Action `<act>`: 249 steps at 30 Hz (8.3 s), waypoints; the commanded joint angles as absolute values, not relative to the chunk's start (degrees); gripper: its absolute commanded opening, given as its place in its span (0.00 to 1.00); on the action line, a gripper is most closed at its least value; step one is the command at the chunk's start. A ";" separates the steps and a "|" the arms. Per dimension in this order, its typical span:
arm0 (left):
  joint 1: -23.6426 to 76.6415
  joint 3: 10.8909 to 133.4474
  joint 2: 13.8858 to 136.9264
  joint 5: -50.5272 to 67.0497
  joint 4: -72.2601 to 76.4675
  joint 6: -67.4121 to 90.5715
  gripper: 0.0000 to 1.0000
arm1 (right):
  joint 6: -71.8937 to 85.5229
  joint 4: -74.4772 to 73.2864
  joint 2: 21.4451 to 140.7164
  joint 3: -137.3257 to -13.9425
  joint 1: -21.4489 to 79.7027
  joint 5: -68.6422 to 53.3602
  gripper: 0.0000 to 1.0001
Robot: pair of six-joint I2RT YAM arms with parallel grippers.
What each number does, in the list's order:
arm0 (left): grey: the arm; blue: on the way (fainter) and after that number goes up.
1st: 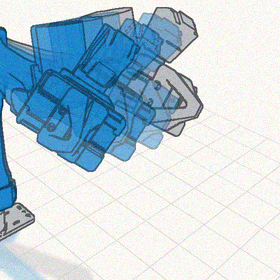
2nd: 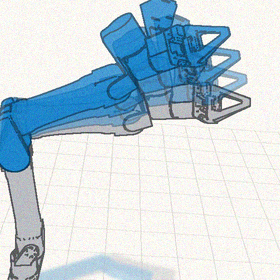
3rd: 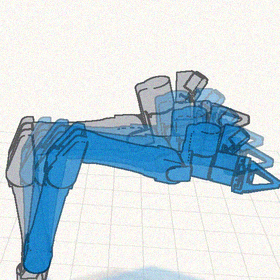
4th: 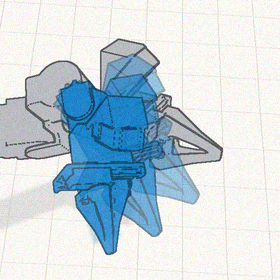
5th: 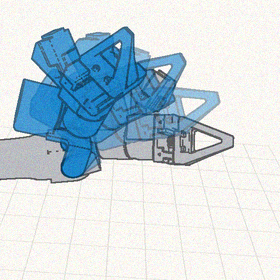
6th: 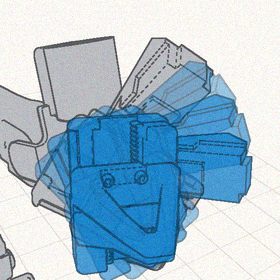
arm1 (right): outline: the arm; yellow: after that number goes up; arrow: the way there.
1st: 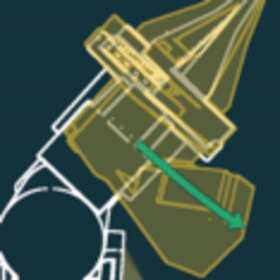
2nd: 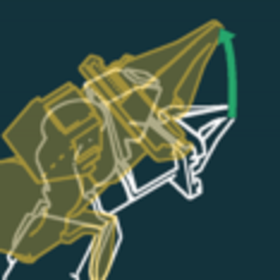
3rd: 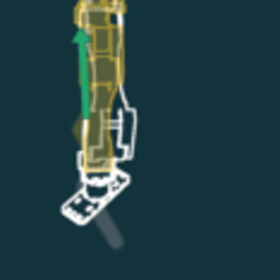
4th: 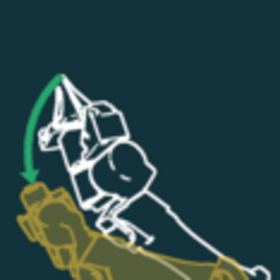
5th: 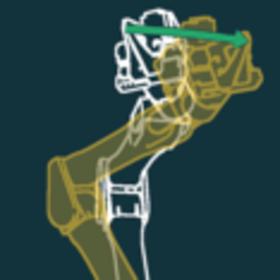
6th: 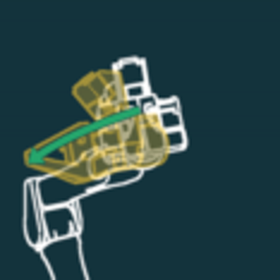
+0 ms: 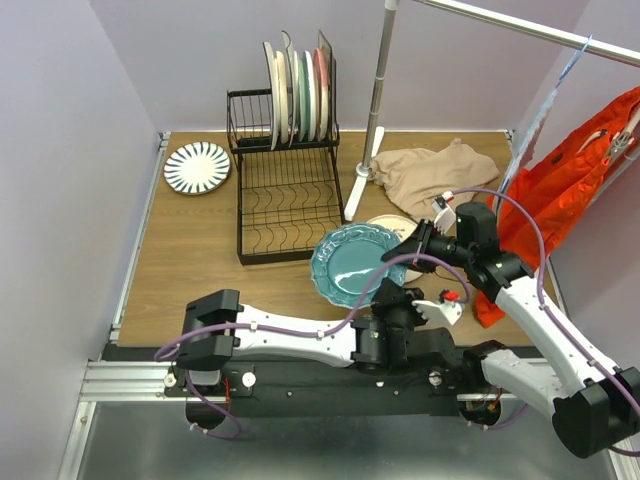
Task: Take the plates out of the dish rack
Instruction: Place the plate at the center of the board, then unload the plate from the dish rack.
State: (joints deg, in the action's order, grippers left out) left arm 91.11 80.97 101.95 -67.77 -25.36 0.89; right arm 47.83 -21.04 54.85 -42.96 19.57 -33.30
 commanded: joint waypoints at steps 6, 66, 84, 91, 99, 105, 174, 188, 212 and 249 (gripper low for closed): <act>91.67 84.02 100.81 -75.15 -30.59 6.85 0.12 | 50.97 -16.27 51.77 -41.40 19.95 -37.78 0.01; 23.32 59.86 53.88 4.13 -7.56 20.92 0.77 | 61.87 2.11 38.94 -20.32 36.47 -24.79 0.01; 17.14 53.62 50.45 2.11 -5.71 14.50 0.77 | 64.42 23.28 53.77 -15.55 45.88 -14.77 0.01; 17.14 52.38 48.16 0.35 -5.80 13.45 0.77 | 63.28 32.24 63.96 -16.52 45.97 -15.73 0.01; 17.14 51.86 48.34 0.87 -5.54 13.45 0.77 | 60.30 36.82 71.27 -17.31 45.97 -14.85 0.01; 17.14 51.94 48.87 1.32 -5.45 13.45 0.77 | 58.89 40.69 76.80 -18.01 45.97 -14.41 0.03; 17.05 69.06 60.98 3.17 -6.40 16.35 0.69 | 36.39 -13.27 63.56 -43.68 45.97 0.88 0.66; 16.87 96.49 83.84 5.10 -9.58 10.11 0.60 | 30.68 -14.15 57.04 -45.53 45.88 -4.22 0.66; 16.87 99.76 93.43 -2.81 -9.32 8.79 0.37 | 30.67 -14.59 49.83 -41.57 45.97 -3.08 0.66; 16.79 103.80 97.73 -5.62 -11.51 7.91 0.34 | 30.85 -17.49 46.84 -42.10 45.97 -1.85 0.66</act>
State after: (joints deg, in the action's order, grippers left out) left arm 17.21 101.67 96.16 -3.66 -10.46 8.99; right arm 31.00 -16.27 47.48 -42.02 45.69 -3.09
